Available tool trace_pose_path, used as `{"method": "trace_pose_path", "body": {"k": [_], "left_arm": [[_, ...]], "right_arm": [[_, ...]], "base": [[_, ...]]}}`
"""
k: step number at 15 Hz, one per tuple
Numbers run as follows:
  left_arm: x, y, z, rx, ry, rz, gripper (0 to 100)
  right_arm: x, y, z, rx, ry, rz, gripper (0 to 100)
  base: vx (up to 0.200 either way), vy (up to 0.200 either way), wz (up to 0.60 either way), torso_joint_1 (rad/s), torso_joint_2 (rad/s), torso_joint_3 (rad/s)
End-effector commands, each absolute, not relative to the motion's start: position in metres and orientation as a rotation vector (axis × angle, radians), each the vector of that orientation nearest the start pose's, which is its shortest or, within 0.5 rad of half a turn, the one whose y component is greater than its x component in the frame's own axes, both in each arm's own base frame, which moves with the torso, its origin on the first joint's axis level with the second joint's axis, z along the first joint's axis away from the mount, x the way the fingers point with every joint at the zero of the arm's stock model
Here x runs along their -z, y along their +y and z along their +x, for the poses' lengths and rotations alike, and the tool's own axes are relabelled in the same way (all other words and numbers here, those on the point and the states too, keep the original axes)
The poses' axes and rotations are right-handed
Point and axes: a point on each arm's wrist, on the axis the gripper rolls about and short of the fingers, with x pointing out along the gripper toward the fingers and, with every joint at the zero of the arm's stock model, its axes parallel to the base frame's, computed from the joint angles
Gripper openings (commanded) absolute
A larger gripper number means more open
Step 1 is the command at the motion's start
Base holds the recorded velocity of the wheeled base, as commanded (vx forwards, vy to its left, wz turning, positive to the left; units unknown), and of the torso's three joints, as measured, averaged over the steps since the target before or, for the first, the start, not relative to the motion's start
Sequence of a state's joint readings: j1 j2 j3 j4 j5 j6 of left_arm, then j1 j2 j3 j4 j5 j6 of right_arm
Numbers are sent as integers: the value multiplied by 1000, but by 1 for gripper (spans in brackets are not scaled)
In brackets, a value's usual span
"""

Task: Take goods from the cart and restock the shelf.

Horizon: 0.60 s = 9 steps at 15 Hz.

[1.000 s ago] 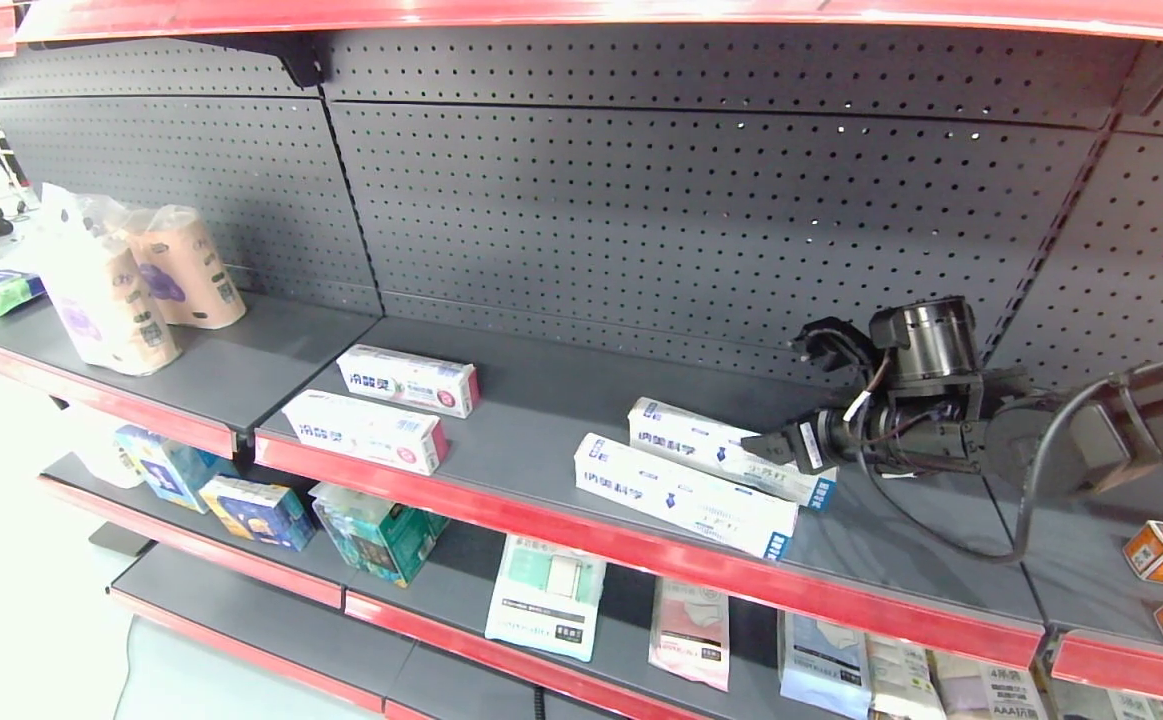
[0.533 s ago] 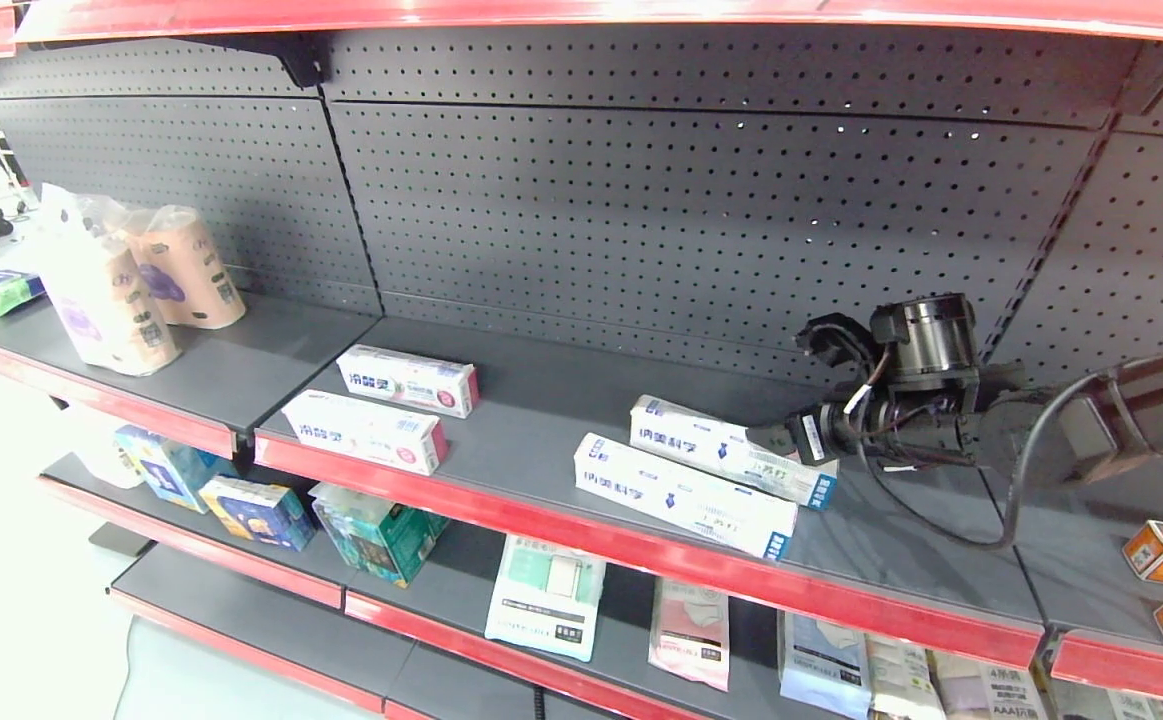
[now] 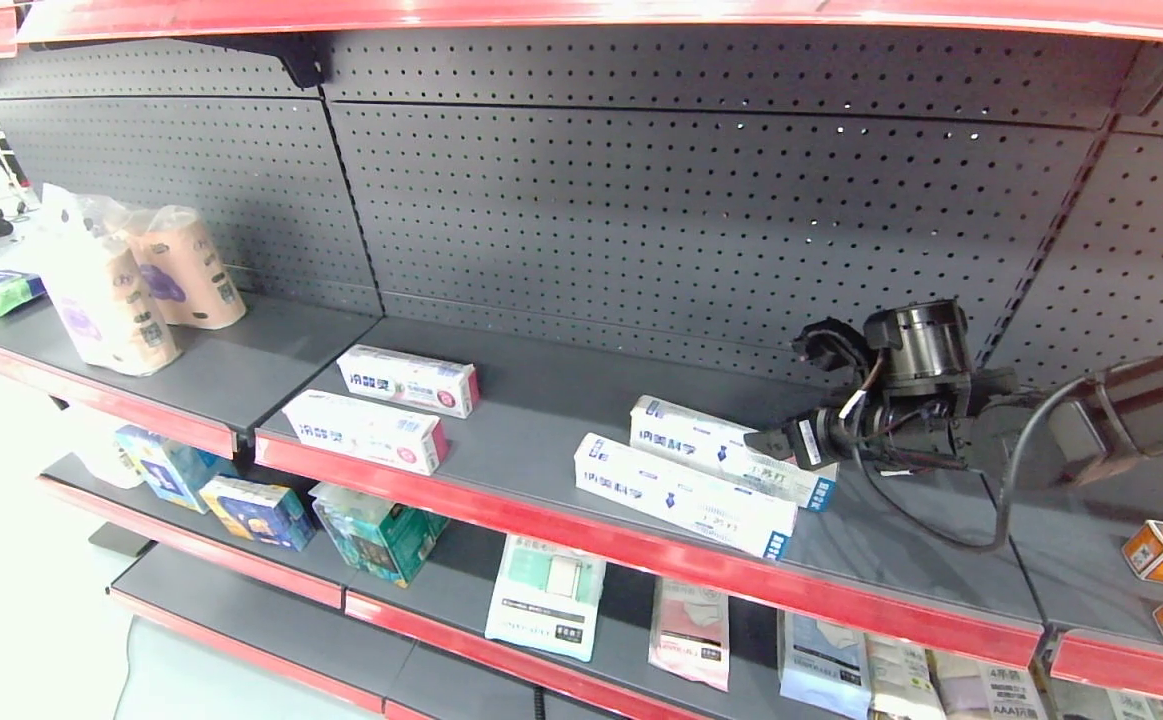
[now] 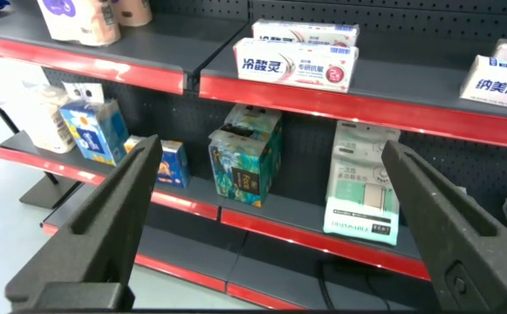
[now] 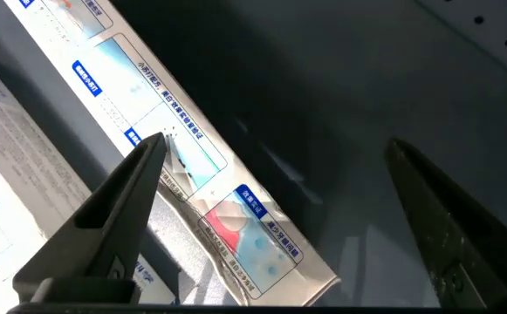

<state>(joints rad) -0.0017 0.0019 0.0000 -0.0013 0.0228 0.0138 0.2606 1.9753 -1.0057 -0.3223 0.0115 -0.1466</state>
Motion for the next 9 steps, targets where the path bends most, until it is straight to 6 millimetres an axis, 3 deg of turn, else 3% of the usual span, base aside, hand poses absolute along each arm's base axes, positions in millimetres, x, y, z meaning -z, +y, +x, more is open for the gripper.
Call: {"method": "trace_pose_path", "body": {"k": [1,9], "left_arm": [[-76,1,-23,-21,0,14,100],[-76,1,-23,-21,0,14,100]], "right_arm": [[-111,94,349,-313,630,-225,100],[-137,83,337,-262,569,-201,100]], "base": [[0,0,0,0,0,0],[0,0,0,0,0,0]]}}
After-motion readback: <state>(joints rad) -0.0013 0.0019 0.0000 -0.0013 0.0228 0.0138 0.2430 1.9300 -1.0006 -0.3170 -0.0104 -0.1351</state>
